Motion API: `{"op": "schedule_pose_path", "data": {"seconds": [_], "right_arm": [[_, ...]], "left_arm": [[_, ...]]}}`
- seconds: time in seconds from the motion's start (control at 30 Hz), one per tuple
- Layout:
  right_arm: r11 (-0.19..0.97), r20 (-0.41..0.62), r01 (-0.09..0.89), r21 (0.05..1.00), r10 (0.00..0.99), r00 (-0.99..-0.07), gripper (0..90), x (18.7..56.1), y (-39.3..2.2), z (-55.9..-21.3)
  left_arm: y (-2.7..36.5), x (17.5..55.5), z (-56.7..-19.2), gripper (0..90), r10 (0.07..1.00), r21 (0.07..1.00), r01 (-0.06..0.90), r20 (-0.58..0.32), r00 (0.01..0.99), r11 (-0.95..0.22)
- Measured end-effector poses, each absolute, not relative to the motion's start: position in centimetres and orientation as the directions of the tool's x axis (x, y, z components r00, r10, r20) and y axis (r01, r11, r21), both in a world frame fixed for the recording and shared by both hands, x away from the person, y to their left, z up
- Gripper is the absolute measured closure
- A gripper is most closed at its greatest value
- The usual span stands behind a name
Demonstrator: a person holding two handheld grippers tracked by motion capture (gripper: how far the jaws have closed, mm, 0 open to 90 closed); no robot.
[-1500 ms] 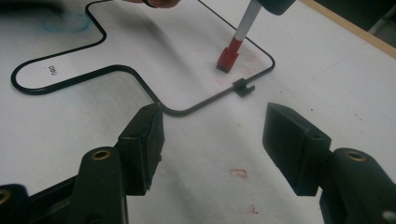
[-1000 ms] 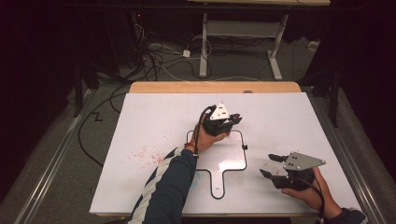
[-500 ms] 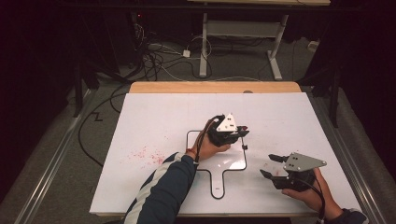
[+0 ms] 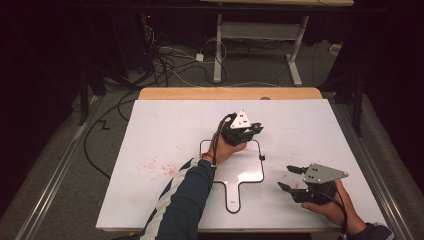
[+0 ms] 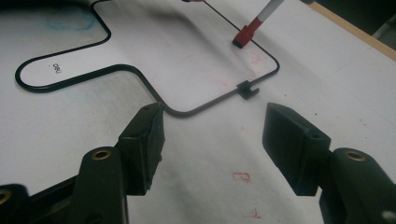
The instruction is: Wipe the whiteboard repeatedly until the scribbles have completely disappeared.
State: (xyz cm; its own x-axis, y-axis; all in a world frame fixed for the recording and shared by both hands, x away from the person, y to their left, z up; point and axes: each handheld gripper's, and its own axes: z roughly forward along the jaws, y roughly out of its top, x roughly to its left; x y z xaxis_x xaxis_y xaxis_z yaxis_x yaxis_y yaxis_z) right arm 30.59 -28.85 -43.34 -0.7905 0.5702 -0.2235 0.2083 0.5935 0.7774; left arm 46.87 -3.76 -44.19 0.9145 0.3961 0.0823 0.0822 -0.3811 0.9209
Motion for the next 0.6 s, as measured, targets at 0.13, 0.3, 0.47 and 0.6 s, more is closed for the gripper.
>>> {"op": "schedule_pose_path", "data": {"seconds": [0.13,0.3,0.47,0.6], "right_arm": [[0.591,-0.224,0.207,0.780,0.572,-0.789,39.4,30.5,-29.0,-43.3],[0.588,-0.222,0.214,0.780,0.579,-0.784,39.4,30.4,-29.1,-43.2],[0.590,-0.223,0.215,0.778,0.579,-0.784,39.4,30.5,-28.8,-43.4],[0.565,-0.207,0.224,0.794,0.598,-0.775,39.6,30.8,-28.7,-43.6]], "left_arm": [[-4.3,45.9,-44.1,78.1,0.345,0.919,0.079,0.065,0.936,-0.386],[-4.3,44.6,-44.0,78.1,0.301,0.913,0.059,0.071,0.951,-0.403],[-4.1,44.2,-43.5,78.0,0.311,0.913,0.051,0.084,0.947,-0.404],[-3.6,43.6,-42.6,78.0,0.321,0.930,0.051,0.074,0.944,-0.364]]}}
